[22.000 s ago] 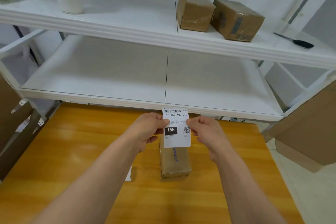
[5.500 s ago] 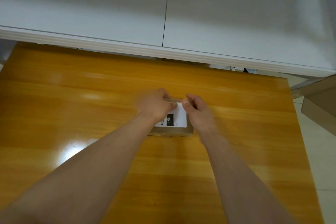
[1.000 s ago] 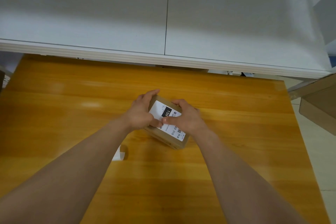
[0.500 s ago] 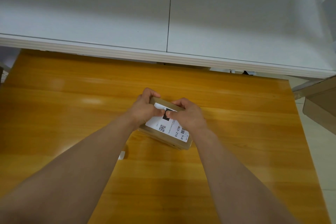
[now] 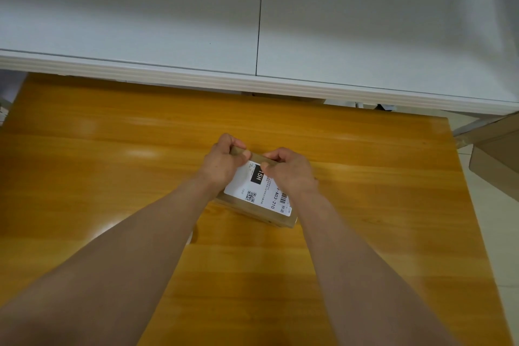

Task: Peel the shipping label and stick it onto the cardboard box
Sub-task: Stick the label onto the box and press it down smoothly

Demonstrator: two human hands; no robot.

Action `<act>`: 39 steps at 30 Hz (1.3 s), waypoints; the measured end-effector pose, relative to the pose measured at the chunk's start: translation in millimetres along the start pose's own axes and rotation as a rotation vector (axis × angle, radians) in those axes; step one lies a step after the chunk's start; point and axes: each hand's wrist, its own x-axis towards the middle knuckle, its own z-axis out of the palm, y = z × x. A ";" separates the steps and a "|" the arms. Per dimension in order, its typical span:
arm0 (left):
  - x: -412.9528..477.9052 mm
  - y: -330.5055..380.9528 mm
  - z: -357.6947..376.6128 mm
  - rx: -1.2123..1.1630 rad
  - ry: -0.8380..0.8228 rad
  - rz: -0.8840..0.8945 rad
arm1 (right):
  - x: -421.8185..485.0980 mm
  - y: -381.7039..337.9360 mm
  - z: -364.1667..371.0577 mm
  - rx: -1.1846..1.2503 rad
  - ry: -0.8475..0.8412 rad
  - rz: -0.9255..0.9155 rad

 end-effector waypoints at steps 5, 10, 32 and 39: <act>-2.2 3.4 -0.7 0.194 0.047 0.042 | -15.6 -9.1 -24.0 0.124 -0.082 -0.023; -23.7 24.2 2.3 0.692 0.001 0.312 | -22.8 2.0 -53.3 0.071 -0.228 -0.045; -19.1 29.0 32.7 0.856 -0.008 0.200 | -20.4 15.7 -43.9 0.188 -0.181 -0.069; -17.9 27.7 36.0 0.738 0.064 0.187 | -14.9 16.1 -40.3 0.246 -0.140 -0.029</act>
